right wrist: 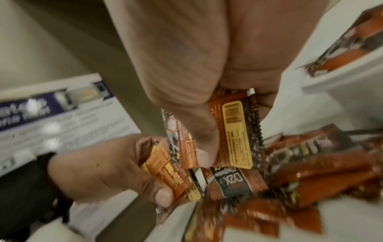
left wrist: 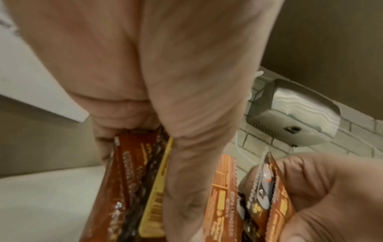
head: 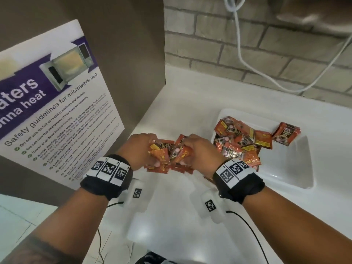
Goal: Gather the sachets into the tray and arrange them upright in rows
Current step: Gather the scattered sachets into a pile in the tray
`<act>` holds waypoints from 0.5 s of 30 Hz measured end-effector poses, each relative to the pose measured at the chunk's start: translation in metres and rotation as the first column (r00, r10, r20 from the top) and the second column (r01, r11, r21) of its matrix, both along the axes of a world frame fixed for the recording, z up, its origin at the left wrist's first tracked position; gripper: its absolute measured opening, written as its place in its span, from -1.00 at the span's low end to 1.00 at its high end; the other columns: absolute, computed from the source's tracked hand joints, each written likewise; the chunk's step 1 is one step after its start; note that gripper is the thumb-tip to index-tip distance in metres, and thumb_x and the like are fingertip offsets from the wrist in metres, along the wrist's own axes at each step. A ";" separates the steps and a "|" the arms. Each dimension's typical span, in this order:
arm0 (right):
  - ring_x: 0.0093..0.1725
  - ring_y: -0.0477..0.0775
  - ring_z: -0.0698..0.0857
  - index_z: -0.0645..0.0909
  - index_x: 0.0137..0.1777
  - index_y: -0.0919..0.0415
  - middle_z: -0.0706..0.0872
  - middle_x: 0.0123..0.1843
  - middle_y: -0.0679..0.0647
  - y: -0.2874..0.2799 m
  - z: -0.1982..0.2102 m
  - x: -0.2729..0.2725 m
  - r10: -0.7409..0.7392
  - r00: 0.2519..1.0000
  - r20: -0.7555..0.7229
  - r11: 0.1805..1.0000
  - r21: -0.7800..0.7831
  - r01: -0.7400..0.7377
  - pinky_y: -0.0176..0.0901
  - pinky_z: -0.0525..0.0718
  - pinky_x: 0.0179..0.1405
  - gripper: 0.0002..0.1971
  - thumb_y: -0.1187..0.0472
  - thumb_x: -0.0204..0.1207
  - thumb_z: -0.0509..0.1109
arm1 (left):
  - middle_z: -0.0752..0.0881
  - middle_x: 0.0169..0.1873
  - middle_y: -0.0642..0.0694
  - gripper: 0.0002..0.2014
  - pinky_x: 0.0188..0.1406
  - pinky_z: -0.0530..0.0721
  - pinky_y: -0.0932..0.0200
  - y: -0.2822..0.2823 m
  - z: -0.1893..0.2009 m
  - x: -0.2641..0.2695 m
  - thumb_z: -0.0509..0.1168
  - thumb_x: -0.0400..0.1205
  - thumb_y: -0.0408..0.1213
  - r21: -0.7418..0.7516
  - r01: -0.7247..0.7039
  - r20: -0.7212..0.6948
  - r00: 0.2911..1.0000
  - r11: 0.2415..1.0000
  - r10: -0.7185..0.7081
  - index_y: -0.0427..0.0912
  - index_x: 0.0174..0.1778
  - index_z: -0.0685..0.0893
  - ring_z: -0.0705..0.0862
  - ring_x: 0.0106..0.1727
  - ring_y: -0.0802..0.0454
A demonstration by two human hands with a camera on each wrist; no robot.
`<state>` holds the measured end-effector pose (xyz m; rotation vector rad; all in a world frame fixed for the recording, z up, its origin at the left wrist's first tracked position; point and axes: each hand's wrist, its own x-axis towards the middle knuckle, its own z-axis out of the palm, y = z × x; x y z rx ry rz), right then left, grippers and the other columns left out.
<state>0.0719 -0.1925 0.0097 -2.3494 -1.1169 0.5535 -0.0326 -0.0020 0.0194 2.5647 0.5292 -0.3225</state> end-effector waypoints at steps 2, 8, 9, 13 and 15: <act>0.12 0.01 0.66 0.67 0.32 0.12 0.64 0.15 -0.04 -0.015 0.013 0.013 -0.117 0.991 -0.069 0.990 0.066 0.122 -0.29 0.54 0.02 -0.57 0.21 0.46 0.61 | 0.74 -0.18 0.10 -0.59 -0.13 0.68 0.14 0.002 0.012 0.009 0.73 0.26 -0.14 -0.049 -0.038 0.037 0.999 0.998 0.040 0.07 -0.14 0.64 0.73 -0.12 0.03; -0.17 -0.04 0.76 0.69 0.09 0.05 0.79 -0.08 -0.02 -0.066 0.033 0.069 -0.471 0.875 -0.114 0.864 0.143 0.483 -0.35 0.58 -0.33 -0.78 0.19 0.47 0.55 | 0.82 -0.15 0.05 -0.56 0.01 0.74 0.03 -0.033 0.031 0.067 0.73 0.28 -0.05 -0.195 0.047 0.188 0.982 0.980 -0.010 0.00 -0.03 0.71 0.78 -0.11 0.04; -0.14 -0.01 0.76 0.70 0.10 0.05 0.80 -0.07 -0.02 -0.072 0.032 0.079 -0.523 0.841 -0.136 0.828 0.151 0.540 -0.32 0.56 -0.32 -0.77 0.18 0.46 0.56 | 0.82 -0.15 0.06 -0.57 0.02 0.74 0.06 -0.045 0.030 0.081 0.72 0.30 -0.03 -0.202 0.071 0.202 0.979 0.977 -0.029 -0.03 -0.03 0.72 0.79 -0.11 0.06; -0.04 0.10 0.64 0.64 0.22 0.17 0.76 0.08 0.11 -0.086 0.024 0.120 -0.624 0.781 -0.026 0.781 0.006 0.624 -0.19 0.47 -0.10 -0.63 0.09 0.45 0.57 | 0.84 -0.12 0.10 -0.61 0.09 0.74 0.09 -0.090 0.008 0.134 0.68 0.32 0.06 -0.208 0.142 0.165 0.980 0.968 -0.108 -0.02 -0.04 0.80 0.79 -0.08 0.10; 0.01 0.10 0.63 0.59 0.30 0.14 0.73 0.13 0.08 -0.091 0.020 0.136 -0.650 0.759 -0.041 0.760 -0.076 0.646 -0.16 0.50 -0.07 -0.53 0.07 0.42 0.58 | 0.81 -0.01 0.04 -0.49 0.08 0.69 0.10 -0.110 0.000 0.153 0.68 0.32 0.08 -0.183 0.174 0.151 0.978 0.968 -0.147 -0.07 0.09 0.78 0.77 0.03 0.01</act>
